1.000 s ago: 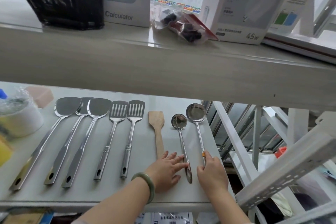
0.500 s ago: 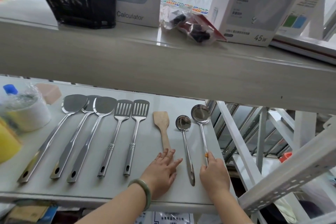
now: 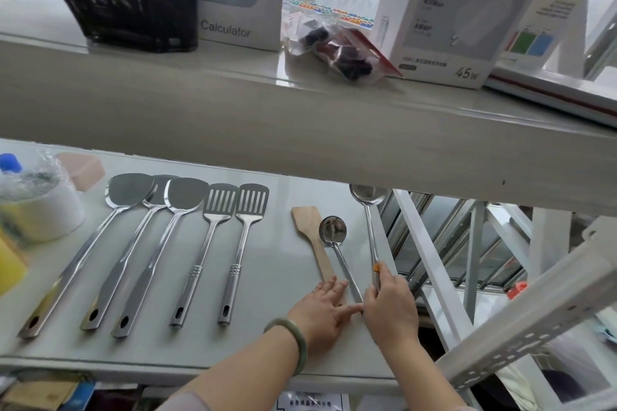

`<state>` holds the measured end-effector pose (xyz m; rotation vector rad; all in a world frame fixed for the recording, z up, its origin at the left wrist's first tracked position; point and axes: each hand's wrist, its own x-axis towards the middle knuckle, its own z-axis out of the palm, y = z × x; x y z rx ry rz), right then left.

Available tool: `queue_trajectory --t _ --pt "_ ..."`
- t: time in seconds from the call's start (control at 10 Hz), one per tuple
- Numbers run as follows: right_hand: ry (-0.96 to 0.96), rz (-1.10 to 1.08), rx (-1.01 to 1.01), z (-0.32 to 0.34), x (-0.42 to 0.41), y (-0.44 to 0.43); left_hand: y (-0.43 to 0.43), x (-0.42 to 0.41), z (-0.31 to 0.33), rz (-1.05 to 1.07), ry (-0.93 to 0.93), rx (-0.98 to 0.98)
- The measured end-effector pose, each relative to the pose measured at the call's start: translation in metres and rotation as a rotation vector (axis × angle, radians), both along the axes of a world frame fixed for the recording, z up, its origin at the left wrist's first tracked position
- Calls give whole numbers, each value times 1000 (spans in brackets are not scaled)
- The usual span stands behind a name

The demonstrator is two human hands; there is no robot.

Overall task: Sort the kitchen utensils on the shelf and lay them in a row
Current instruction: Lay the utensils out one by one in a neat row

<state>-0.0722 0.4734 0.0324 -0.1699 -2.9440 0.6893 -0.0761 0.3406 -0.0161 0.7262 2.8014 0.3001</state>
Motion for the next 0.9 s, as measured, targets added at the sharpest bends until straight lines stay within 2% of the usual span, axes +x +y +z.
queue_trajectory --t 0.2,0.3,0.4,0.5,0.6,0.7,0.8,0.9 --pt "-13 162 -72 13 -4 -41 -4 0 -2 44 -15 82" --pt "-48 234 -67 7 -5 -72 -16 15 -29 287 -19 405" --pt "-117 241 -97 2 -5 -104 -39 25 -5 864 -60 902" --pt "-141 225 -116 -2 -11 -125 -52 41 12 842 21 942" --pt "-169 184 -141 -2 -14 -132 -60 35 13 871 -105 1087" --pt "-194 161 -155 -7 -12 -131 -65 36 11 886 -186 1139" --pt "-201 218 -175 -10 -8 -126 -67 32 10 959 -279 1172" --pt "-115 254 -63 -9 -13 -100 -67 28 7 946 -325 1085"
